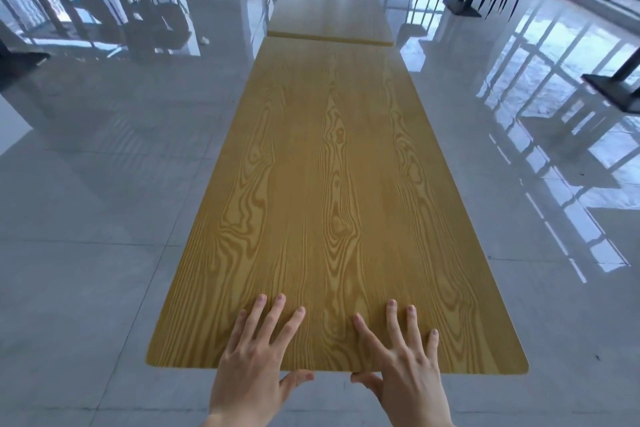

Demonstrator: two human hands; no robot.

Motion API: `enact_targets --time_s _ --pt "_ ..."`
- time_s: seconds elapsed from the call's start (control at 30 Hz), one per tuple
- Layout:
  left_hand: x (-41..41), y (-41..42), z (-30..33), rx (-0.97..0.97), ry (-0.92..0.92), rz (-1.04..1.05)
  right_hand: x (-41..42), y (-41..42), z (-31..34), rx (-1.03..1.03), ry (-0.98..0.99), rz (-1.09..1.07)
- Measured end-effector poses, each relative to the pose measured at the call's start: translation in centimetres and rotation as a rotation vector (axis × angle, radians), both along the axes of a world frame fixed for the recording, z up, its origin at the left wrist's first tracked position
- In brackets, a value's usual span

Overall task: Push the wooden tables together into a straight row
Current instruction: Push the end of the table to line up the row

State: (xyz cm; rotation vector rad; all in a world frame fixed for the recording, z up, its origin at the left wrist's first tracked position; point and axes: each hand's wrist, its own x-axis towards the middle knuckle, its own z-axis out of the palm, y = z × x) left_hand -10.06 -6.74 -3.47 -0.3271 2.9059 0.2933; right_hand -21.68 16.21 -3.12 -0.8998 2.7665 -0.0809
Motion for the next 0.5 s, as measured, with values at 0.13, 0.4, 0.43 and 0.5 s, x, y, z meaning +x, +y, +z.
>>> enact_targets --time_s 0.13,0.4,0.43,0.5 --pt "-1.6 -0.6 -0.2 -0.011 -0.014 -0.008 -1.7 -0.9 -0.2 -0.016 -0.024 -0.030" --pt "-4.1 -1.8 -0.1 -0.027 0.000 -0.007 -4.5 -1.9 0.1 0.018 -0.015 -0.010" --pt "-4.3 -1.9 -0.2 -0.031 0.006 -0.008 -4.6 -2.0 0.1 0.025 -0.006 0.005" --pt "-4.5 -1.9 -0.1 -0.025 0.026 -0.003 -4.8 -1.9 0.2 0.033 0.009 0.026"
